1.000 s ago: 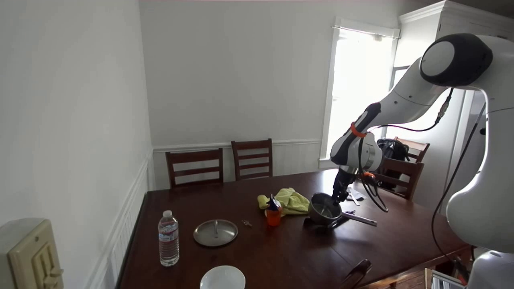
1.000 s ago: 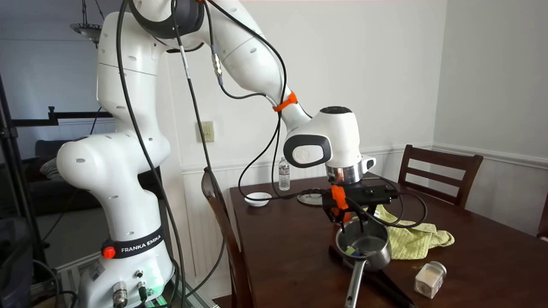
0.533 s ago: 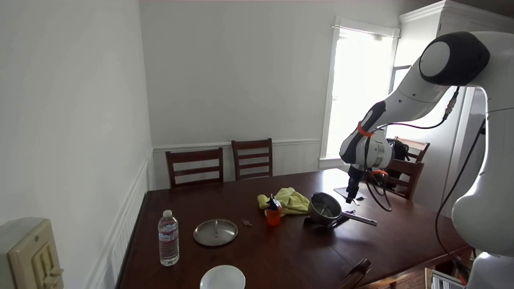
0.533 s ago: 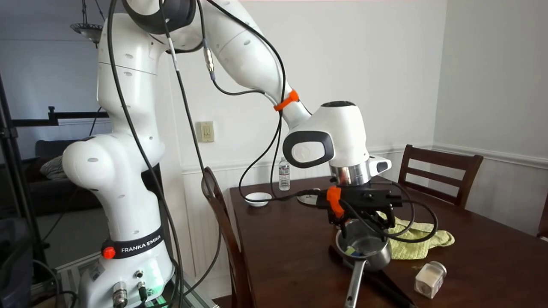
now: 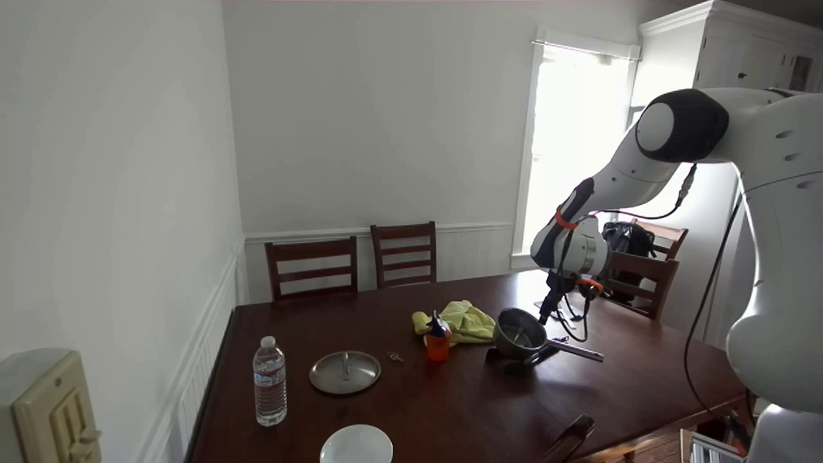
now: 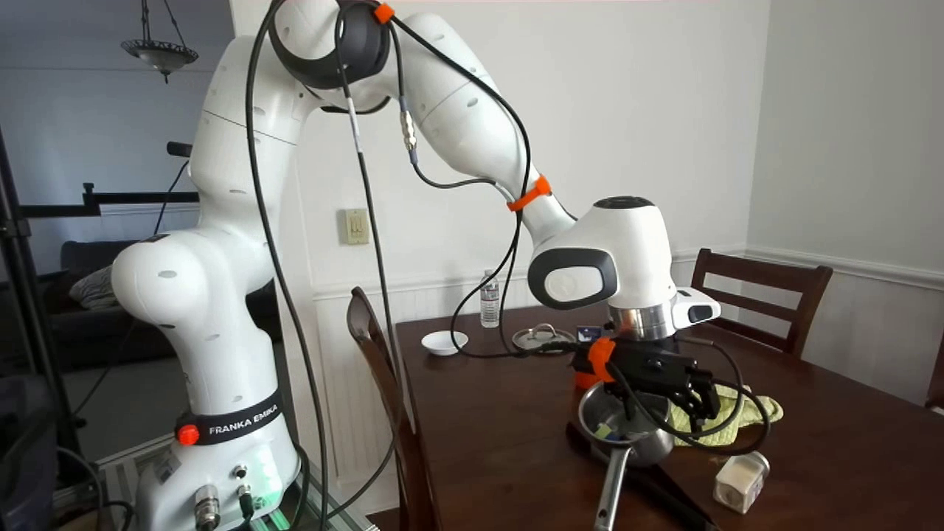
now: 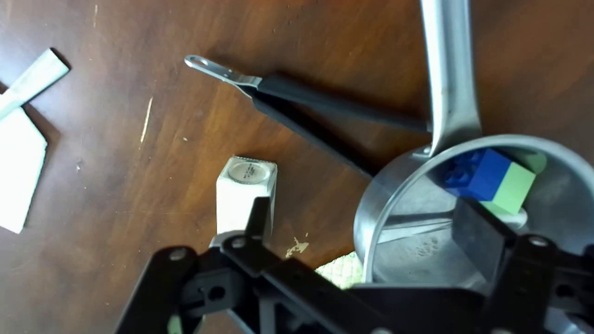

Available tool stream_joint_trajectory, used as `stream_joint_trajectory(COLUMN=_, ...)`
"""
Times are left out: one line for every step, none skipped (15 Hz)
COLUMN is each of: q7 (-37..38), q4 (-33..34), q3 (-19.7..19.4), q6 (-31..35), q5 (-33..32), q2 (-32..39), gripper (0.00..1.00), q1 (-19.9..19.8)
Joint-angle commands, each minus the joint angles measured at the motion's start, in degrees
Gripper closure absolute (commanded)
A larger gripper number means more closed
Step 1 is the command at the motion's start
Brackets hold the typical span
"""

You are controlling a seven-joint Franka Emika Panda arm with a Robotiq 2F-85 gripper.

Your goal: Pick up the silver pot and move it to the left of the table

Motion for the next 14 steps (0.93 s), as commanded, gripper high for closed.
stream_joint_trajectory(q7=6.0, q4=5.5, q3=0.1, q6=-0.7, q5=-0.7, q2=5.2, gripper=0.00, q1=1.8)
stream_joint_trajectory(q7=7.2, q4=6.4, q3=0.1, q6=-0.7, q5=-1.1, q2=6.5, gripper=0.00, q1=2.2)
stream_joint_trajectory(q7=8.3, q4=7.2, q3=0.2, q6=-1.0, q5=-1.5, q2=7.6, gripper=0.00, q1=2.6)
stream_joint_trajectory(q7=9.5, q4=7.9, q3=0.0, q6=-1.2, q5=-2.0, q2=8.7, gripper=0.25, q1=3.0)
stream_joint_trajectory(q7=10.0, q4=8.6, q3=0.3, q6=-1.4, q5=-2.1, q2=9.7, gripper=0.26, q1=2.9)
stream_joint_trajectory(q7=10.8, q4=8.9, q3=0.2, q6=-1.3, q5=-2.5, q2=10.2, gripper=0.32, q1=3.0)
stream_joint_trajectory(q7=11.6, q4=9.2, q3=-0.1, q6=-1.1, q5=-3.0, q2=10.6, gripper=0.41, q1=3.3)
stream_joint_trajectory(q7=12.6, q4=9.0, q3=-0.7, q6=-1.1, q5=-3.8, q2=10.5, gripper=0.48, q1=3.7)
stream_joint_trajectory(q7=13.7, q4=8.9, q3=-1.4, q6=-0.9, q5=-4.8, q2=10.5, gripper=0.56, q1=4.2)
stream_joint_trajectory(q7=15.3, q4=8.2, q3=-2.7, q6=-0.4, q5=-6.2, q2=10.0, gripper=0.62, q1=5.1)
stream_joint_trajectory(q7=16.5, q4=7.6, q3=-3.4, q6=0.1, q5=-7.4, q2=9.7, gripper=0.69, q1=5.5)
stream_joint_trajectory(q7=17.4, q4=7.0, q3=-3.9, q6=0.2, q5=-8.6, q2=9.3, gripper=0.77, q1=5.8)
stream_joint_trajectory(q7=18.1, q4=6.6, q3=-4.3, q6=0.2, q5=-9.6, q2=8.9, gripper=0.83, q1=6.0)
stream_joint_trajectory(q7=18.8, q4=6.3, q3=-4.5, q6=0.4, q5=-10.3, q2=8.7, gripper=0.90, q1=6.2)
